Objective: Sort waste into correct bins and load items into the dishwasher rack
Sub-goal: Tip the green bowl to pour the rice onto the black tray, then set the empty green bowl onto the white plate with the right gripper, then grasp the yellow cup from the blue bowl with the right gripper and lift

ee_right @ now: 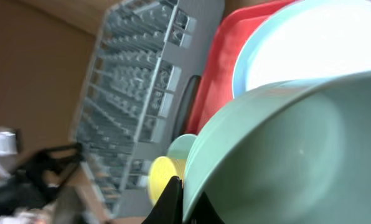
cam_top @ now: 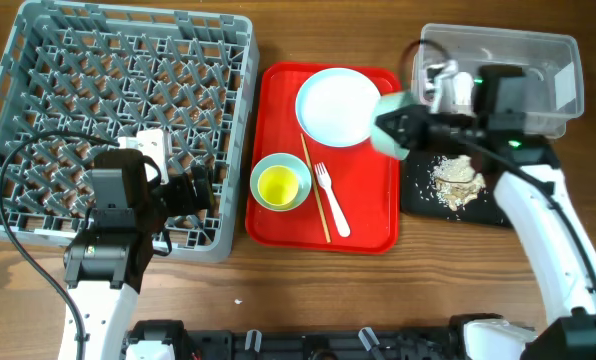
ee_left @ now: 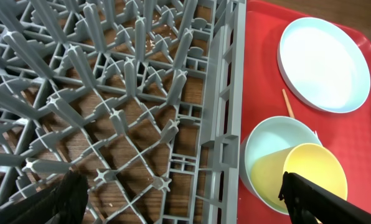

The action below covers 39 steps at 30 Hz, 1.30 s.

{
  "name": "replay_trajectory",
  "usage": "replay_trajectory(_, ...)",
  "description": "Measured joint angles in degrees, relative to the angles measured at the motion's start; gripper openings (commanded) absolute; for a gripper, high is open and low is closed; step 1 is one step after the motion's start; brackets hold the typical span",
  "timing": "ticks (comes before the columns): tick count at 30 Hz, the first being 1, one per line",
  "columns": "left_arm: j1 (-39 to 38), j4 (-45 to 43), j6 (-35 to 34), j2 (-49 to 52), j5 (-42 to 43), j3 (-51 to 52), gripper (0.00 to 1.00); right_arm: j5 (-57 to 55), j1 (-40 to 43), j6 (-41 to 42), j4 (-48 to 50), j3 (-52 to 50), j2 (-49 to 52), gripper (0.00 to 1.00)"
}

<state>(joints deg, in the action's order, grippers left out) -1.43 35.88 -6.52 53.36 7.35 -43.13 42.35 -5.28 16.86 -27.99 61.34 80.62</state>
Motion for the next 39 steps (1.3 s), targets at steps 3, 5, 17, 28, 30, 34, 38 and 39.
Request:
replay_trajectory(3,0.0,-0.07,0.0,0.0,0.0,0.0,1.0,-15.28,-9.14,-7.34,-4.57,7.96,1.2,0.04)
replay_trajectory(5,0.0,-0.09,0.02,0.0,0.02,0.0,1.0,-24.06,-12.85,-11.04,-1.33,11.8,3.85,0.04)
replay_trajectory(17,0.0,-0.02,0.0,0.0,0.0,0.0,1.0,-32.37,-20.87,-13.53,7.15,12.11,30.14,0.23)
replay_trajectory(28,0.0,-0.07,0.0,0.0,0.0,0.0,1.0,-26.45,-20.9,-10.43,-9.66,18.23,20.04,0.37)
replay_trajectory(30,0.0,-0.04,0.0,0.0,0.0,0.0,1.0,-23.69,-21.57,-9.18,-14.69,19.19,17.4,0.4)
replay_trajectory(34,0.0,-0.04,0.0,0.0,0.0,0.0,1.0,-23.65,-27.41,-6.95,-19.37,19.17,19.89,0.45)
replay_trajectory(38,0.0,-0.04,0.0,0.0,0.0,0.0,1.0,-26.16,-30.58,-3.17,-19.32,19.15,24.61,0.44)
replay_trajectory(39,0.0,-0.04,0.0,0.0,0.0,0.0,1.0,-26.58,-30.58,-1.99,-19.32,19.15,25.75,0.4)
